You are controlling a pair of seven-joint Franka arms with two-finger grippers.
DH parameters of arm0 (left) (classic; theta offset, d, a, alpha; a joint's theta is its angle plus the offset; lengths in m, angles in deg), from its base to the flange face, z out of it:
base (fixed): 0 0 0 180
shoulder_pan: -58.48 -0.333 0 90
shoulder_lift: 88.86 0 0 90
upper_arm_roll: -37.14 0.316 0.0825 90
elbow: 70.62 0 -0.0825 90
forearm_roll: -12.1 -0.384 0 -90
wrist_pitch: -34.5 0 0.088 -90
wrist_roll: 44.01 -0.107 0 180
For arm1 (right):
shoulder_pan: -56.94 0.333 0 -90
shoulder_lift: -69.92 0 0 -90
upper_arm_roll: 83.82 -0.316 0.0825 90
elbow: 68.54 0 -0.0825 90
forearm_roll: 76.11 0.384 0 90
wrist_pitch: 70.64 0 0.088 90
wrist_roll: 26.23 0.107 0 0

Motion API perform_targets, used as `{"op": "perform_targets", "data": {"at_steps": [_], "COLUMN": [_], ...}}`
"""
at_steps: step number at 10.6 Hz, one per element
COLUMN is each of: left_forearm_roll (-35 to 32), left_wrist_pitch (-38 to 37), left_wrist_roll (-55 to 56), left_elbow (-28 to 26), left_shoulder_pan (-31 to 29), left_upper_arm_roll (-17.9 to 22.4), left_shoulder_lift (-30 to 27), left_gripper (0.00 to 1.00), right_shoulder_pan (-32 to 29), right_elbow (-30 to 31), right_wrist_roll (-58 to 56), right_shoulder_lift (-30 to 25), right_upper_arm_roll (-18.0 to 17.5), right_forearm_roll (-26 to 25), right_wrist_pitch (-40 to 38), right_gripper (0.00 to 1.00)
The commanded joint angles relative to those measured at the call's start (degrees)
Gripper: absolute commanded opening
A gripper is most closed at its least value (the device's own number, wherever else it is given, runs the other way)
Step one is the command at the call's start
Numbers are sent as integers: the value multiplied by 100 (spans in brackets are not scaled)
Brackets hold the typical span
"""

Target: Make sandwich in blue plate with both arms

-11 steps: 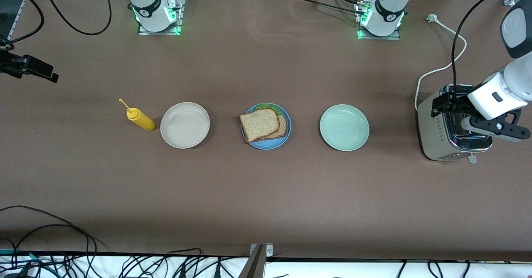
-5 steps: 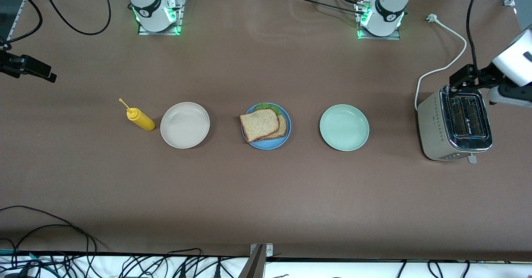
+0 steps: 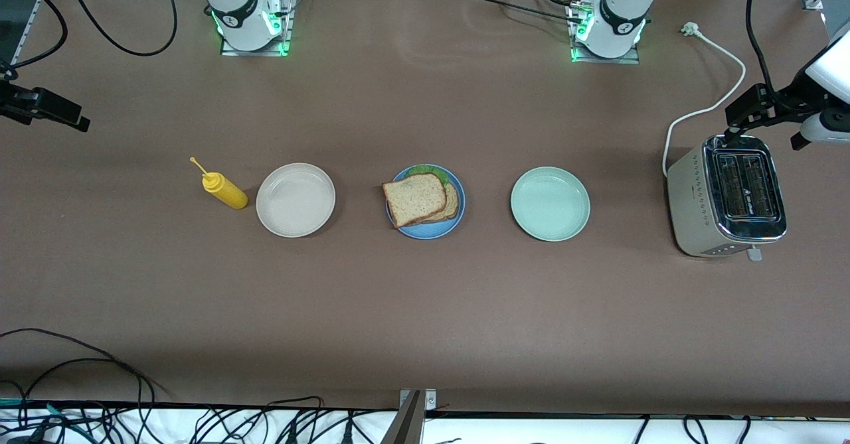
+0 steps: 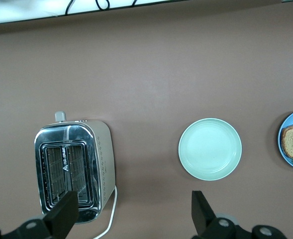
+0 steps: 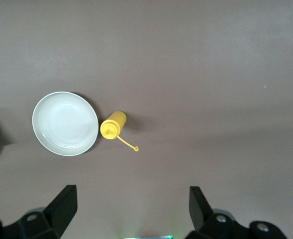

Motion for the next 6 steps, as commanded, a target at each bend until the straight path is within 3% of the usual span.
{"op": "perform_targets", "data": {"at_steps": [1,6], "left_forearm_roll": [-58,47], "left_wrist_pitch": [-47,-117], "left_wrist_roll": [222,408], "left_elbow": [-155,-533], "left_shoulder_pan": [-74,-91], "left_upper_arm_roll": [-112,-121], "left_shoulder_lift": [-159,-572], "left_gripper": [100,100], "right_shoulder_pan": [-42,-34], "right_elbow": [-144,-144], "right_wrist_roll": [-22,-13], "right_shoulder_lift": [40,40], "right_upper_arm_roll": [12,12], "right_forearm_roll": [-21,-4], "right_wrist_pitch": [-106,-106], "right_gripper": [100,100]}}
